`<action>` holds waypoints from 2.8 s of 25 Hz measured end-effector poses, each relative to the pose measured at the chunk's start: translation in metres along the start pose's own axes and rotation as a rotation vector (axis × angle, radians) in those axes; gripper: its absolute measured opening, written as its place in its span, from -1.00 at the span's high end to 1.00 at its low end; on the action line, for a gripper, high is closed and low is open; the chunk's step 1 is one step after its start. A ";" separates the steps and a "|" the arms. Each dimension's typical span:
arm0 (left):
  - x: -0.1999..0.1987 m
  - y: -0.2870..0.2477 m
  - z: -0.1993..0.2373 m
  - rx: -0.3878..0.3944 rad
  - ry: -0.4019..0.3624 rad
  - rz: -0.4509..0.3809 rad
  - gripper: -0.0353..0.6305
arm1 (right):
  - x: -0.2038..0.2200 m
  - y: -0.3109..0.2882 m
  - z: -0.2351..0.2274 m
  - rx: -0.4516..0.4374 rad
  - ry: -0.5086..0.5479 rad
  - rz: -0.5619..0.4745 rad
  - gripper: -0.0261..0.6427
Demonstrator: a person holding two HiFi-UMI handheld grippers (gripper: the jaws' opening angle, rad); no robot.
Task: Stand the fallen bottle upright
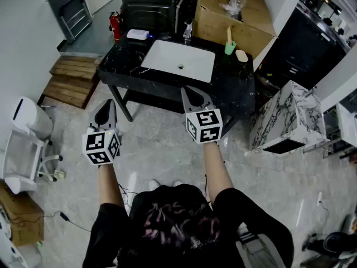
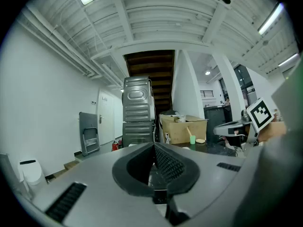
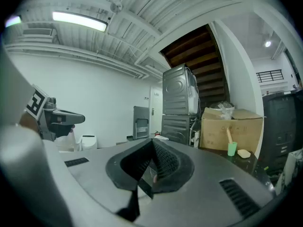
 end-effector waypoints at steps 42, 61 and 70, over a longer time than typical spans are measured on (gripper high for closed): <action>0.010 -0.061 0.104 0.095 -0.009 -0.030 0.85 | -0.011 -0.096 0.049 0.071 -0.004 0.012 0.89; 0.001 -0.238 0.164 0.111 -0.037 0.051 0.85 | -0.029 -0.279 -0.017 0.034 -0.037 0.052 0.89; -0.027 -0.346 0.178 0.132 -0.070 0.081 0.85 | -0.039 -0.367 -0.075 0.038 -0.072 0.083 0.89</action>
Point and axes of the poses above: the fingertips, and each gripper's own axes: y backward along the fingers, z to its left, x out of its underside, the point moved 6 cm from there along y, backward along the fingers, and after that the axes turned 8 degrees about z, right-handed, at the moved point
